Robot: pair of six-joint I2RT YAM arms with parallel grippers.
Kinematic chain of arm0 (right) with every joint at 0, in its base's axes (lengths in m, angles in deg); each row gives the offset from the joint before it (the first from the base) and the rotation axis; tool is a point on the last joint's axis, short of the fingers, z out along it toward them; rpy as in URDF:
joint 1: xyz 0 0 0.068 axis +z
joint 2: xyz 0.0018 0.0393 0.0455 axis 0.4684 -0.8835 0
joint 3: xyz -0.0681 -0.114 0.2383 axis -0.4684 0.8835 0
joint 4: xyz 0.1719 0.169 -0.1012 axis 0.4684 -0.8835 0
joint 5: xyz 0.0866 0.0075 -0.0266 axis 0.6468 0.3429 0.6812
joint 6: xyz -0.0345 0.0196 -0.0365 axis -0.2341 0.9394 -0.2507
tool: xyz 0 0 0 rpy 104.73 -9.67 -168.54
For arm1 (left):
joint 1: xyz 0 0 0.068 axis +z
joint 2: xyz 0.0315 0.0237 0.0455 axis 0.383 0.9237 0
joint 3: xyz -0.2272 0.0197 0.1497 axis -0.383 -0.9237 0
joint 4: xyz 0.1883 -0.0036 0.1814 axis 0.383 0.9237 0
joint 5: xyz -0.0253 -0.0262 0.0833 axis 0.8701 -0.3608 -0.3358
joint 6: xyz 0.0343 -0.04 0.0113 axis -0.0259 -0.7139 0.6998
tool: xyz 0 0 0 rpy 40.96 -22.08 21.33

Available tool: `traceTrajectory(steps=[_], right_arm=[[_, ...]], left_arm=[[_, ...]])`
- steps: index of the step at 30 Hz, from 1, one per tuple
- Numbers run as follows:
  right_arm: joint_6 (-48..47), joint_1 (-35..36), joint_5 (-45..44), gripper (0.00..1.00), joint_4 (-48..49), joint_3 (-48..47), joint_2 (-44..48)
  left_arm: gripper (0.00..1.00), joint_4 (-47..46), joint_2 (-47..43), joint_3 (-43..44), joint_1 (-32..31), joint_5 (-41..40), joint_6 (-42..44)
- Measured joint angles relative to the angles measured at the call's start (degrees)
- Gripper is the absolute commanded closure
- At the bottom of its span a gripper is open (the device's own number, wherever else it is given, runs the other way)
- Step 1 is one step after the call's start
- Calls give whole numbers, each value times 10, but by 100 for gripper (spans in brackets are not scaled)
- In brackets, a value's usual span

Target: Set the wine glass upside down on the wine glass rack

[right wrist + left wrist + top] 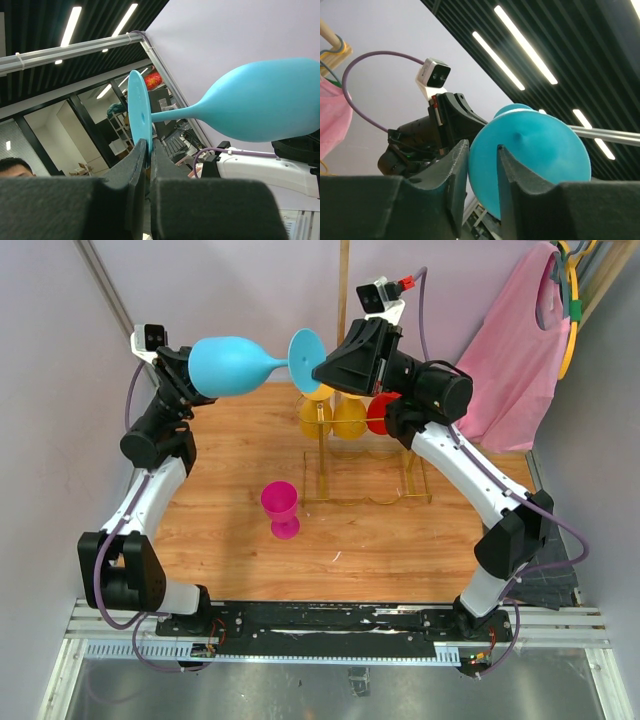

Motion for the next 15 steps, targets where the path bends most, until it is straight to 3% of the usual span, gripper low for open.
traceTrajectory(steps=[3,5,15], right_arm=[[-1,0,0,99,0,0,0],[-2,0,0,99,0,0,0],[-19,-7,0,99,-10,-61,0]], left_arm=[[34,-1,0,0,0,0,0],[30,-1,0,0,0,0,0],[27,-1,0,0,4,13,0]])
